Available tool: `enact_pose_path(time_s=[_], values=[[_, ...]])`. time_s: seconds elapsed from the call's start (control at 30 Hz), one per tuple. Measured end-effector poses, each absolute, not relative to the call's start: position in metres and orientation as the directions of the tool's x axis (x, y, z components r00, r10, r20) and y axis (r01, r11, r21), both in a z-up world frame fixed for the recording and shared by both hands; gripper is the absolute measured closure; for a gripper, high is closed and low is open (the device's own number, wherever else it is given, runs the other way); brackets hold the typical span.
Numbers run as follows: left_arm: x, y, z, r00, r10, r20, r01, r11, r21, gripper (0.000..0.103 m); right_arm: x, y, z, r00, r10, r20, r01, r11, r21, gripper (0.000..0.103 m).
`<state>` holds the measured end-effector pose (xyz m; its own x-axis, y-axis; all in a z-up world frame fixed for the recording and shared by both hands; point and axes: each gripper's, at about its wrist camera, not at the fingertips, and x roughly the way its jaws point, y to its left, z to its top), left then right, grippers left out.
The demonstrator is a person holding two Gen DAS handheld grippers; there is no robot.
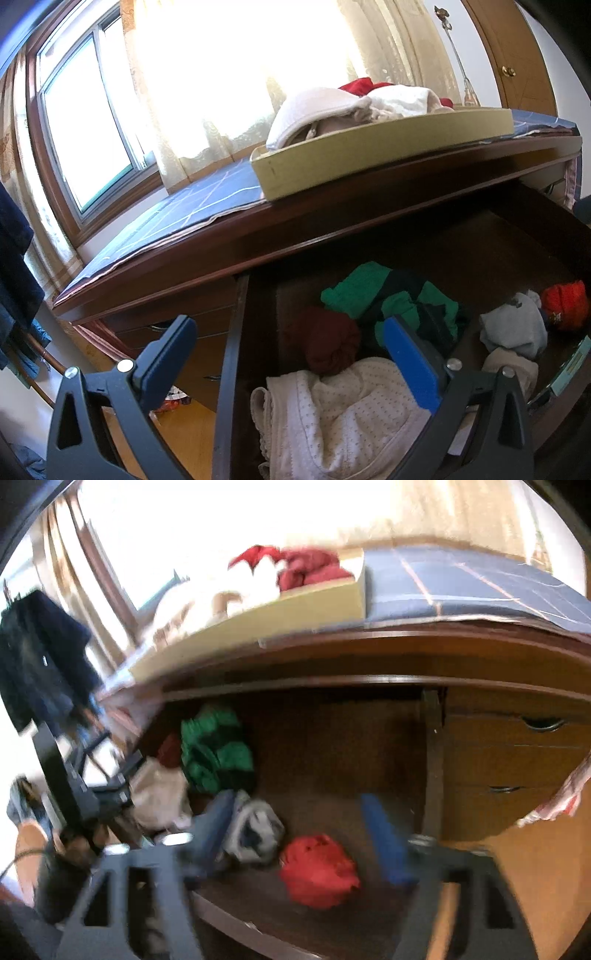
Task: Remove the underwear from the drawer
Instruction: 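Lower the right gripper into the drawer and grasp the red underwear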
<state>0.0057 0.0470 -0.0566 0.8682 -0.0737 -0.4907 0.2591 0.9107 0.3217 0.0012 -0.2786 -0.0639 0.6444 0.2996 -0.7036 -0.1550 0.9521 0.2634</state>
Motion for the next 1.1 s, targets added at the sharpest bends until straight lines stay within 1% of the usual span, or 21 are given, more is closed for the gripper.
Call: enact_pose_path(time_s=[0.1, 0.2, 0.3, 0.4, 0.47, 0.67, 0.77, 0.87, 0.97, 1.07, 1.1], values=[[0.005, 0.047, -0.057, 0.869, -0.074, -0.49, 0.259, 0.911, 0.321, 0.0, 0.008, -0.257, -0.073, 0.56, 0.265, -0.785, -0.241, 0.958, 0.152, 0.046], [0.005, 0.047, -0.057, 0.869, -0.074, -0.489, 0.259, 0.911, 0.322, 0.0, 0.013, -0.237, -0.084, 0.466, 0.271, -0.842, -0.31, 0.942, 0.132, 0.046], [0.005, 0.047, -0.057, 0.869, -0.075, -0.489, 0.259, 0.911, 0.321, 0.0, 0.026, -0.227, -0.099, 0.398, 0.17, -0.901, -0.306, 0.951, 0.044, 0.046], [0.005, 0.046, -0.057, 0.869, -0.075, -0.489, 0.26, 0.911, 0.322, 0.0, 0.038, -0.225, -0.11, 0.315, 0.173, -0.933, -0.324, 0.944, 0.065, 0.046], [0.005, 0.046, -0.057, 0.869, -0.076, -0.49, 0.26, 0.911, 0.321, 0.0, 0.045, -0.223, -0.117, 0.259, 0.134, -0.956, -0.337, 0.941, 0.041, 0.046], [0.004, 0.044, -0.056, 0.869, -0.077, -0.489, 0.261, 0.911, 0.32, 0.0, 0.065, -0.221, -0.131, 0.093, 0.068, -0.993, -0.329, 0.944, 0.034, 0.046], [0.003, 0.044, -0.055, 0.869, -0.081, -0.488, 0.263, 0.911, 0.317, 0.0, 0.07, -0.223, -0.14, 0.027, 0.074, -0.997, -0.325, 0.944, 0.061, 0.046], [0.003, 0.046, -0.054, 0.869, -0.087, -0.488, 0.267, 0.912, 0.313, 0.0, 0.07, -0.228, -0.142, 0.011, 0.085, -0.996, -0.317, 0.945, 0.077, 0.046], [0.003, 0.047, -0.054, 0.869, -0.092, -0.486, 0.269, 0.912, 0.309, 0.0, 0.067, -0.234, -0.138, 0.042, 0.107, -0.993, -0.315, 0.945, 0.089, 0.047], [0.003, 0.046, -0.054, 0.87, -0.095, -0.484, 0.271, 0.912, 0.308, 0.0, 0.061, -0.238, -0.134, 0.091, 0.133, -0.987, -0.303, 0.948, 0.1, 0.056], [0.002, 0.047, -0.054, 0.87, -0.094, -0.485, 0.27, 0.912, 0.308, 0.0, 0.059, -0.24, -0.132, 0.107, 0.144, -0.984, -0.299, 0.948, 0.106, 0.061]])
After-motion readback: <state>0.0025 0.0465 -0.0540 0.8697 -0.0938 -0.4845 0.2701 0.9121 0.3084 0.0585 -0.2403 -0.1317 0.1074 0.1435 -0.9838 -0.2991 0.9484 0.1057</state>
